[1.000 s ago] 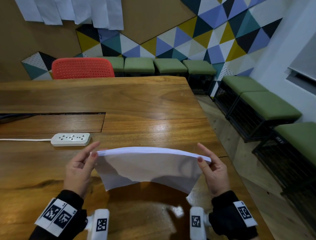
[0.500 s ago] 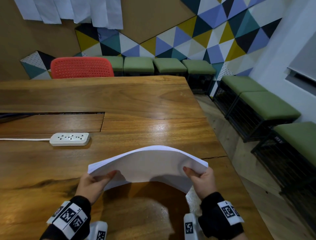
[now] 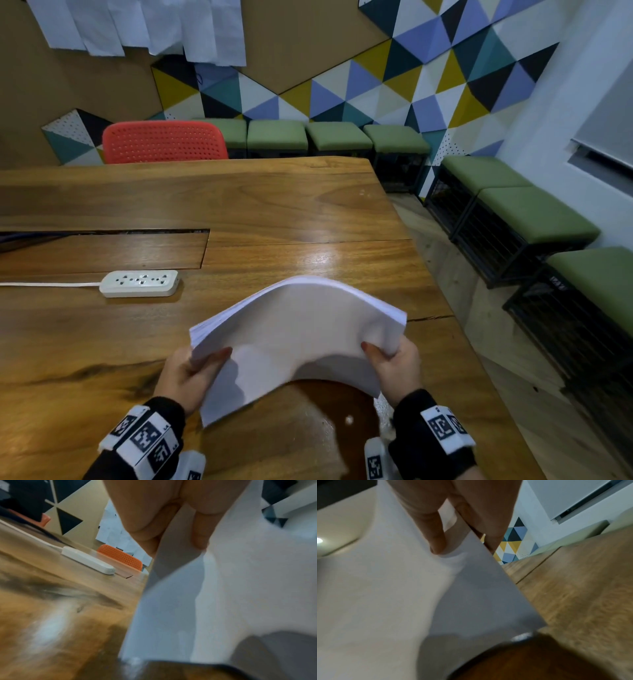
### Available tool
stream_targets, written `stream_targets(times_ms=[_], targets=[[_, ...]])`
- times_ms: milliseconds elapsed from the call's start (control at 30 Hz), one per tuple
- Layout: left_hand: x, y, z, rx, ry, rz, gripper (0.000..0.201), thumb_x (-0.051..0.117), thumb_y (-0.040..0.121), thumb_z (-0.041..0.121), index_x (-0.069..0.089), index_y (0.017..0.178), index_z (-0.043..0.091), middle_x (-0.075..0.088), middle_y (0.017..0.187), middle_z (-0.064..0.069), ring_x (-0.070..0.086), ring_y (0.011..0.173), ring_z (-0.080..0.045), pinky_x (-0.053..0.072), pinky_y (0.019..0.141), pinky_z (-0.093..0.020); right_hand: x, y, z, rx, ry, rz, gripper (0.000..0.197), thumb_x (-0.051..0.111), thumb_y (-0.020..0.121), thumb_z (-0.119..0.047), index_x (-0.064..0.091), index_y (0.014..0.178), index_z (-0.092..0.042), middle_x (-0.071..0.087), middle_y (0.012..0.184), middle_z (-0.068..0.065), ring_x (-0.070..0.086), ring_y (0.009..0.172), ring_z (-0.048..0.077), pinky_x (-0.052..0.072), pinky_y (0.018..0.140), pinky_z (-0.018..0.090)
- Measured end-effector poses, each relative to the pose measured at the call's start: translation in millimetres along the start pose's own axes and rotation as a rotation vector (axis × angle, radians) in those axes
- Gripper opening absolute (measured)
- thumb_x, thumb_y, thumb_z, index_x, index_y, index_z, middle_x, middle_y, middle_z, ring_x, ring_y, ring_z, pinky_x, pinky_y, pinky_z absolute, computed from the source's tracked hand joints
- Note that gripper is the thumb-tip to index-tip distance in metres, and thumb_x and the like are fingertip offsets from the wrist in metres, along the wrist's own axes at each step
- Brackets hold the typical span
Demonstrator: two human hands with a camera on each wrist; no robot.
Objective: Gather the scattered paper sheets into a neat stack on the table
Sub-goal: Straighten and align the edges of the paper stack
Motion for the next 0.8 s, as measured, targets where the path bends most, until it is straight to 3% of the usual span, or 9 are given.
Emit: stream_targets(times_ms=[67, 133, 267, 367, 433, 500, 633, 700, 800], targets=[[-0.1, -1.7, 8.9, 0.022, -0.037, -0.011, 0.016, 0.066, 0.080, 0.004, 0.063, 0.081, 0.020, 0.071, 0.067, 0.007, 0.061, 0.082, -0.024, 0.042, 0.083, -0.036, -2.5, 1.6, -6.3, 0.014, 0.006, 0.070, 0.027, 0.070, 0.077, -0.013, 0.059, 0.102, -0.018, 0.065, 0.099, 0.005, 0.061, 0.103, 0.030, 0.051, 0.088, 0.048], [-0.9, -4.2, 17.6, 0.045, -0.073, -0.005, 0.012, 0.064, 0.081, 0.002, 0.062, 0.087, 0.012, 0.067, 0.076, 0.000, 0.060, 0.079, -0.023, 0.042, 0.081, -0.035, -6.4, 4.7, -7.1, 0.066, 0.025, 0.118, 0.068, 0.075, 0.071, -0.022, 0.040, 0.129, -0.026, 0.052, 0.130, 0.007, 0.048, 0.123, 0.028, 0.045, 0.097, 0.056], [3.5, -10.4, 19.7, -0.035, -0.289, -0.007, 0.008, 0.060, 0.083, 0.003, 0.060, 0.085, 0.011, 0.064, 0.084, -0.009, 0.058, 0.081, -0.027, 0.045, 0.078, -0.036, -18.6, 2.5, -10.6, 0.175, 0.165, 0.220, 0.113, 0.082, 0.063, -0.020, 0.005, 0.143, -0.043, 0.024, 0.151, 0.008, 0.029, 0.137, 0.031, 0.038, 0.104, 0.054], [16.6, -11.7, 14.1, -0.069, -0.493, -0.086, 0.036, 0.070, 0.066, 0.011, 0.057, 0.099, 0.013, 0.067, 0.094, -0.013, 0.063, 0.087, -0.028, 0.052, 0.072, -0.040, 24.2, -9.7, -13.3, 0.337, 0.772, -0.126, 0.091, 0.075, 0.066, -0.007, 0.029, 0.142, -0.029, 0.048, 0.136, 0.014, 0.052, 0.118, 0.034, 0.059, 0.063, 0.038], [27.7, -9.7, 6.7, -0.085, -0.566, -0.159, 0.074, 0.088, 0.036, 0.020, 0.059, 0.104, 0.012, 0.073, 0.091, -0.010, 0.070, 0.082, -0.023, 0.058, 0.062, -0.035, 47.2, -15.0, -19.7, 0.359, 0.902, -0.303, 0.080, 0.083, 0.056, -0.013, 0.050, 0.129, -0.010, 0.062, 0.124, 0.019, 0.061, 0.108, 0.037, 0.059, 0.071, 0.046], [33.9, -8.5, 3.1, -0.095, -0.606, -0.187, 0.093, 0.094, 0.018, 0.023, 0.061, 0.105, 0.014, 0.076, 0.088, -0.004, 0.073, 0.078, -0.017, 0.059, 0.061, -0.029, 49.2, -9.1, -21.5, 0.303, 0.900, -0.278, 0.061, 0.083, 0.052, -0.012, 0.064, 0.109, -0.003, 0.073, 0.102, 0.015, 0.070, 0.093, 0.030, 0.056, 0.082, 0.047], [15.6, 1.0, 21.8, 0.007, -0.544, -0.196, 0.086, 0.092, 0.029, 0.026, 0.060, 0.109, 0.018, 0.073, 0.097, -0.006, 0.070, 0.082, -0.020, 0.059, 0.061, -0.029, 20.3, 6.5, -37.9, 0.079, 0.671, -0.169, 0.042, 0.087, 0.043, -0.024, 0.073, 0.077, -0.004, 0.075, 0.074, 0.001, 0.071, 0.071, 0.014, 0.058, 0.068, 0.027], [4.3, 4.9, 38.1, 0.083, -0.368, -0.234, 0.097, 0.090, 0.014, 0.046, 0.059, 0.103, 0.025, 0.072, 0.096, -0.006, 0.069, 0.087, -0.022, 0.059, 0.061, -0.030, 6.9, 10.1, -43.0, 0.007, 0.524, -0.118, 0.043, 0.083, 0.056, -0.021, 0.069, 0.086, 0.007, 0.074, 0.070, -0.003, 0.070, 0.071, 0.010, 0.055, 0.070, 0.022], [14.7, -3.8, 63.5, 0.197, -0.030, -0.316, 0.093, 0.083, 0.024, 0.061, 0.060, 0.106, 0.025, 0.073, 0.099, 0.001, 0.068, 0.095, -0.012, 0.056, 0.078, -0.031, 7.8, 10.1, -55.6, -0.061, 0.450, -0.173, 0.024, 0.068, 0.075, 0.005, 0.062, 0.098, 0.006, 0.075, 0.070, -0.008, 0.070, 0.072, 0.005, 0.054, 0.065, 0.014]])
Point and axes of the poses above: each hand's wrist, its own y-axis towards the middle knuckle, its own x-axis out of the palm, z = x × y, the point moved 8 cm from there along y, towards the middle knuckle
